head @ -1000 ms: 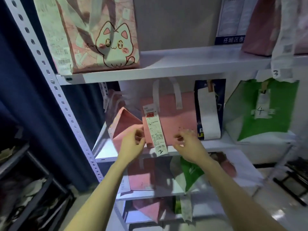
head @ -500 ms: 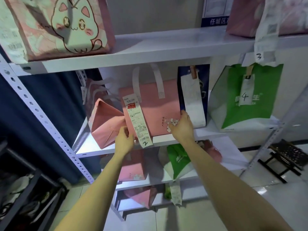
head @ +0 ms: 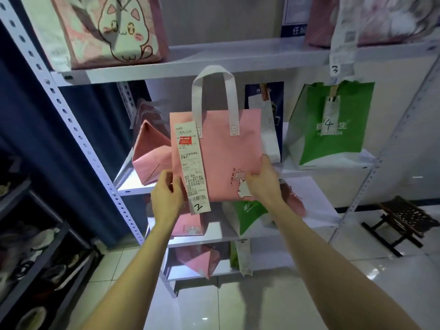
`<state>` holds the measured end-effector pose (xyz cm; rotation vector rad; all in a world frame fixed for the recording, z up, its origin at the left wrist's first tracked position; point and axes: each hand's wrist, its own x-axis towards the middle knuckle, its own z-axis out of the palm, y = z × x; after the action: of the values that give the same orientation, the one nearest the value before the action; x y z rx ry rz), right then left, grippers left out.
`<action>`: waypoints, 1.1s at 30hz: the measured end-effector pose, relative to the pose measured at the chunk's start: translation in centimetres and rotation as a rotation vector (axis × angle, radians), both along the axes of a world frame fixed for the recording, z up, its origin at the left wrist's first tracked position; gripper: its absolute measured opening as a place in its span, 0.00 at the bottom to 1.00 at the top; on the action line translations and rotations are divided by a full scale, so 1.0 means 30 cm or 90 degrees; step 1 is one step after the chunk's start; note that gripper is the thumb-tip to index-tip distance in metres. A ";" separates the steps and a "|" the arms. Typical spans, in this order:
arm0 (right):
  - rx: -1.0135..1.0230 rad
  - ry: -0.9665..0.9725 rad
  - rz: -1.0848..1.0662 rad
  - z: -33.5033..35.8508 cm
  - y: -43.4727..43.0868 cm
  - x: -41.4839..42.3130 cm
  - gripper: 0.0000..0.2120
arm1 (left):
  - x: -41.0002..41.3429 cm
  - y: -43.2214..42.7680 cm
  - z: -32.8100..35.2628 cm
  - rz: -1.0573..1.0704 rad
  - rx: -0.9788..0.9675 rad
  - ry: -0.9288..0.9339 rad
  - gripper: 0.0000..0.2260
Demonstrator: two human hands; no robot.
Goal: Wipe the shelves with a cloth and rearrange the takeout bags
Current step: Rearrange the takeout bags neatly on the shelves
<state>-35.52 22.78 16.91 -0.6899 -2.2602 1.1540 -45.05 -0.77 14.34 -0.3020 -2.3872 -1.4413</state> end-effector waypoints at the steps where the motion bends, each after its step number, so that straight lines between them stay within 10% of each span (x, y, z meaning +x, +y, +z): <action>1: 0.000 0.021 -0.004 0.031 -0.010 0.041 0.15 | 0.038 -0.006 0.039 0.002 0.009 0.030 0.06; 13: 0.075 0.364 -0.015 0.746 0.060 0.217 0.15 | 0.158 0.103 0.733 -0.035 0.249 0.319 0.08; 33: 0.050 0.318 0.050 0.908 0.457 -0.362 0.23 | -0.401 0.421 0.932 -0.098 0.168 0.251 0.07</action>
<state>-46.39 36.49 44.16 -0.2443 -1.9047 1.1188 -57.09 11.87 42.29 -0.6465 -1.8734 -1.5725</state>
